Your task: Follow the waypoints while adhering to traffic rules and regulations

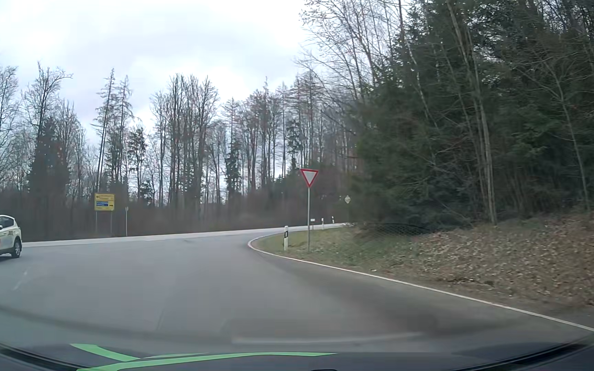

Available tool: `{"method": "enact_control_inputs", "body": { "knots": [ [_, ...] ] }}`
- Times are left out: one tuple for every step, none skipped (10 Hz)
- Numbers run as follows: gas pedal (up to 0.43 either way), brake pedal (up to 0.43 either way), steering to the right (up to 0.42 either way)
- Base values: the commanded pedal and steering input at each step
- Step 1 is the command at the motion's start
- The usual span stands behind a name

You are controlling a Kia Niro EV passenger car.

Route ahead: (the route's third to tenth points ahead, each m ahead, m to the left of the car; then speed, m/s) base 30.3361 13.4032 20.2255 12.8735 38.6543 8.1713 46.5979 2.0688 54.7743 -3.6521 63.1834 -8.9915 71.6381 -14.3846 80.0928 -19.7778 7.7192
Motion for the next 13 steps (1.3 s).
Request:
{"method": "enact_control_inputs", "body": {
  "knots": [
    [0.110,0.000,-0.169],
    [0.110,0.000,-0.161],
    [0.098,0.000,-0.151],
    [0.087,0.000,-0.137],
    [0.067,0.000,-0.123],
    [0.008,0.000,-0.110],
    [0.000,0.000,-0.095],
    [0.000,0.000,-0.079],
    [0.000,0.000,-0.066],
    [0.000,0.000,-0.051],
    [0.000,0.000,-0.038],
    [0.000,0.000,-0.031],
    [0.000,0.000,-0.025]
  ]
}}
